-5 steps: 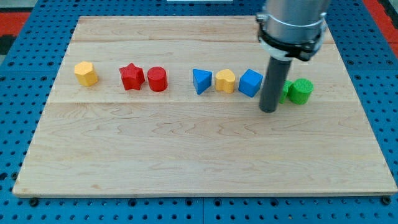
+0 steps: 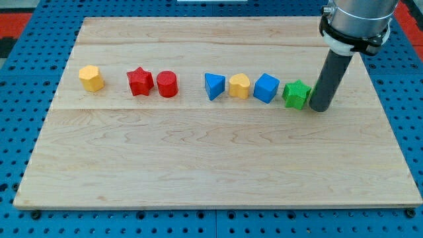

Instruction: Slightly arrange the green star and green circle

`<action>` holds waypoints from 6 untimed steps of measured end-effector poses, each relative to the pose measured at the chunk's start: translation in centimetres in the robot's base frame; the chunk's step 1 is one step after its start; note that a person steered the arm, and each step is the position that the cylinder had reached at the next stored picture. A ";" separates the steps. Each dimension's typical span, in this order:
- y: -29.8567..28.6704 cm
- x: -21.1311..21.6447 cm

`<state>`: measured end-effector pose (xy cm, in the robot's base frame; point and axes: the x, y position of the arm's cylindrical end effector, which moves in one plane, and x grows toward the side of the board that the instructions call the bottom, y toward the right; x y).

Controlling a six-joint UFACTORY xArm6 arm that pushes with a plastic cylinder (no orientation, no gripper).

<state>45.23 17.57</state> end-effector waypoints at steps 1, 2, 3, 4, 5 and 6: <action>-3.4 1.0; -3.9 0.3; -1.9 0.3; -0.9 -0.1; -0.9 -0.8; -0.9 -0.8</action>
